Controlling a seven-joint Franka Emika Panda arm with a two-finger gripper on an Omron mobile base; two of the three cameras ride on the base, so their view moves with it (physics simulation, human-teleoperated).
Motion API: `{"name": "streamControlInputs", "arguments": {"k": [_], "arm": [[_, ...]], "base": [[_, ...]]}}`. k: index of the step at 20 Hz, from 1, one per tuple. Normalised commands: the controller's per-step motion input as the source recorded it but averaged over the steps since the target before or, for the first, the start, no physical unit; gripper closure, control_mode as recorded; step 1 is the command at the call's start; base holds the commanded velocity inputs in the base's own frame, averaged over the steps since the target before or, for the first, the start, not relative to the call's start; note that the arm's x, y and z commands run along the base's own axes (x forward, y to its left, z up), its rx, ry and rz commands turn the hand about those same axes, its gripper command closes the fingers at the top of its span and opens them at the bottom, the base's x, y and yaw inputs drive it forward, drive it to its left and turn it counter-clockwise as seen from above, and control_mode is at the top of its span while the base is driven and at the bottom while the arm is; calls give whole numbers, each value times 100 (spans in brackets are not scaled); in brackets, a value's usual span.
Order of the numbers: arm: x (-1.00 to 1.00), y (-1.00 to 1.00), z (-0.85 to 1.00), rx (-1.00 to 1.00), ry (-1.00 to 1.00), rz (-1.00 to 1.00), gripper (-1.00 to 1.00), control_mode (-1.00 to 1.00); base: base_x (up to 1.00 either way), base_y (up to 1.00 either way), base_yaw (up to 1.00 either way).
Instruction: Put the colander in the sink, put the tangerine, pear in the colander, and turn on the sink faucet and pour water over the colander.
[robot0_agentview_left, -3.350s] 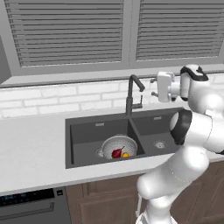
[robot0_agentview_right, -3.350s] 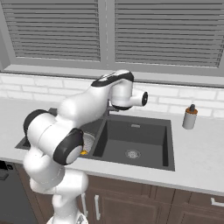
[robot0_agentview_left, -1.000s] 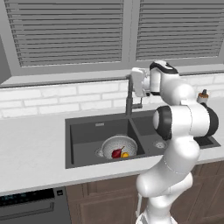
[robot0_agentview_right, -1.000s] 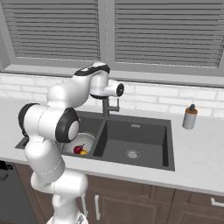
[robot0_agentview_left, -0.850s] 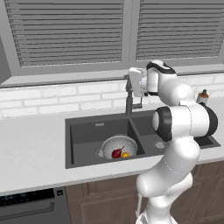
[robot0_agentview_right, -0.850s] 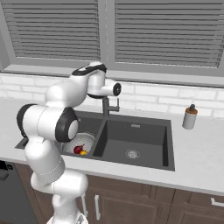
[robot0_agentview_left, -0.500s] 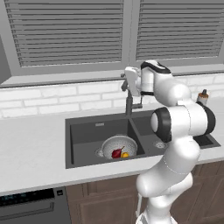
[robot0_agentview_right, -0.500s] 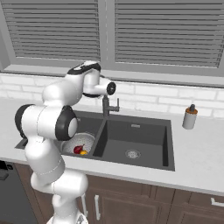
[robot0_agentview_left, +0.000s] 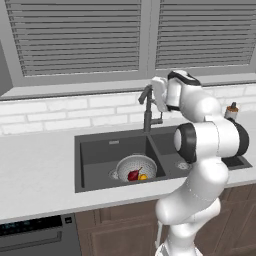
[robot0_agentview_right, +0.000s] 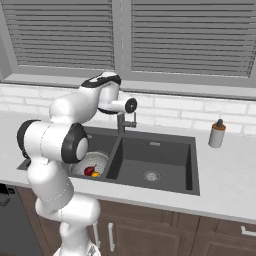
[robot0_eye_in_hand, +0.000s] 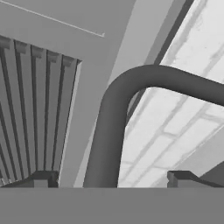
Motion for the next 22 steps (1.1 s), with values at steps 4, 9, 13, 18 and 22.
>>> {"name": "streamControlInputs", "arguments": {"k": [4, 9, 13, 18, 22], "arm": [[-8, -40, -3, 9, 2, -10, -100, -100], [-50, -66, 0, 15, 0, -8, -100, -100], [-74, -90, 0, 13, 4, -11, -100, -100], [-34, -92, 0, 31, 33, -17, -100, -100], [-7, -75, -12, 37, 53, -18, -100, -100]], "base": [[0, 0, 0], [0, 0, 0], [0, 0, 0], [0, 0, 0], [0, 0, 0]]}}
